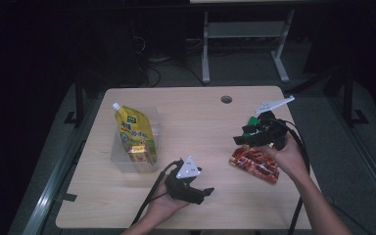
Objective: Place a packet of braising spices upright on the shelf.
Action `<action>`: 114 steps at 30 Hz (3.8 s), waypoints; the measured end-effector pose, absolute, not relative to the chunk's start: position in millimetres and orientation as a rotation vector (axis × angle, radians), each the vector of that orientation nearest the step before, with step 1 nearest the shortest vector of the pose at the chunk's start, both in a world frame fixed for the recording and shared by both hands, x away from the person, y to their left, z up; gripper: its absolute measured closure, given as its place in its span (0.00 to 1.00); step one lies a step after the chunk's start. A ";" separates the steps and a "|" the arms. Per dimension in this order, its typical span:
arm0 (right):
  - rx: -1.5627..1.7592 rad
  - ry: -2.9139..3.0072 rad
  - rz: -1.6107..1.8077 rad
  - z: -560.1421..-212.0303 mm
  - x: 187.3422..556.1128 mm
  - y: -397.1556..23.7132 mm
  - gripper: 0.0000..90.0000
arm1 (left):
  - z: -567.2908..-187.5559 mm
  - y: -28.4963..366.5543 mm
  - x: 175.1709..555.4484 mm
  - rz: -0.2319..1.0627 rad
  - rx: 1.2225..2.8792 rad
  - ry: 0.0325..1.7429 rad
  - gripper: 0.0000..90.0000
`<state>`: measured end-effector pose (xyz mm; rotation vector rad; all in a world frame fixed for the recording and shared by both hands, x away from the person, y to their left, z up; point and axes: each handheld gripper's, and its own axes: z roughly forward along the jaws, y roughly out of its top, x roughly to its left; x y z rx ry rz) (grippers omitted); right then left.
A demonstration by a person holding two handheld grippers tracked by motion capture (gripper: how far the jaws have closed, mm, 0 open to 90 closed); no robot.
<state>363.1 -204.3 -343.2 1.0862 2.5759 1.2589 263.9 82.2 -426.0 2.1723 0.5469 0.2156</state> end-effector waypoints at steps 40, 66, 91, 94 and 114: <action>1.465 2.366 1.125 -375.6 353.1 -299.0 0.32 | -417.6 15.6 310.9 0.162 2.183 0.511 0.37; 1.764 2.212 0.965 -407.0 386.9 -333.2 0.35 | -445.3 -51.3 352.8 0.128 2.271 0.508 0.89; 1.969 2.142 0.850 -442.1 411.2 -348.3 0.41 | -461.2 -67.3 360.6 0.155 2.367 0.553 0.88; 1.979 2.141 0.846 -443.3 412.1 -348.4 0.41 | -461.0 -68.1 360.6 0.150 2.373 0.557 0.88; 2.061 2.133 0.873 -452.0 414.7 -355.5 0.46 | -461.3 -68.8 360.5 0.154 2.378 0.552 0.88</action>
